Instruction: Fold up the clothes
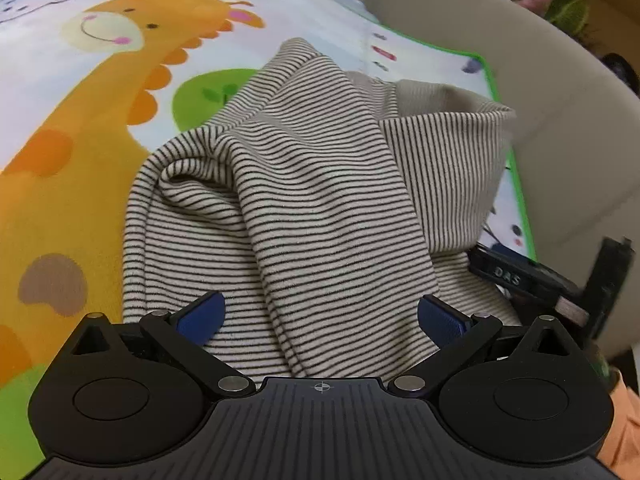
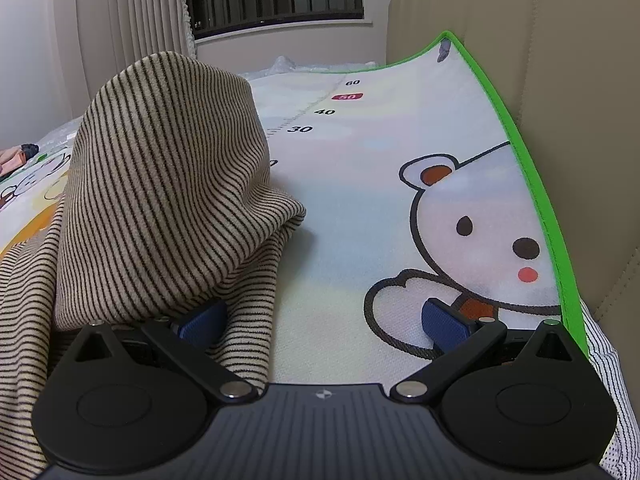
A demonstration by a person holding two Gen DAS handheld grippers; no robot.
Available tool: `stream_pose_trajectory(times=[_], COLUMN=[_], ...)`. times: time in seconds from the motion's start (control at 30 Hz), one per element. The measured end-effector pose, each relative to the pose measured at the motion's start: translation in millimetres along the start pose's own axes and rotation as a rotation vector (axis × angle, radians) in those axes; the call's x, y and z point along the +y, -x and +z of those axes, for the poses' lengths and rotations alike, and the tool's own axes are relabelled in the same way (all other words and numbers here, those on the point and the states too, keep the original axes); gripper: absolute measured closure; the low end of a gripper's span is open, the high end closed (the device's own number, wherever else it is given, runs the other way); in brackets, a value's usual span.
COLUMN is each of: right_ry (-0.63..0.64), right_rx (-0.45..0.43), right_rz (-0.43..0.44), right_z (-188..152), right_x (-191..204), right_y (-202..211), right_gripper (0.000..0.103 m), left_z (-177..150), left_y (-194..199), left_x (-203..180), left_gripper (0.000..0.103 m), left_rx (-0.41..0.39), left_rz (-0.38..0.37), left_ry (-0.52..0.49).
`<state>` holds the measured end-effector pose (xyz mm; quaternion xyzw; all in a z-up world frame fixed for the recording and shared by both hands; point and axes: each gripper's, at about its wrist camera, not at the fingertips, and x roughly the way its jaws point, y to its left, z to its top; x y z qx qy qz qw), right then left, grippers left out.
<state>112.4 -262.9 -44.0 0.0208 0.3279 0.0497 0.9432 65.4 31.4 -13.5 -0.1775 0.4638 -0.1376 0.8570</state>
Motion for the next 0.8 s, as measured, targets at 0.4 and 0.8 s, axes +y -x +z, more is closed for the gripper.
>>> stream_pose_trajectory(times=[0.4, 0.8], right_ry=[0.011, 0.047], right_rx=[0.004, 0.061], right_rz=[-0.010, 0.001], right_z=[0, 11], right_x=[2, 5], right_y=[0, -3], right_gripper=[0.000, 0.000], left_z=[15, 80], left_y=[8, 74], left_x=[-3, 130], left_gripper=[0.084, 0.083], left_rx=[-0.050, -0.370], left_rz=[-0.100, -0.121], left_ry=[0.012, 0.458])
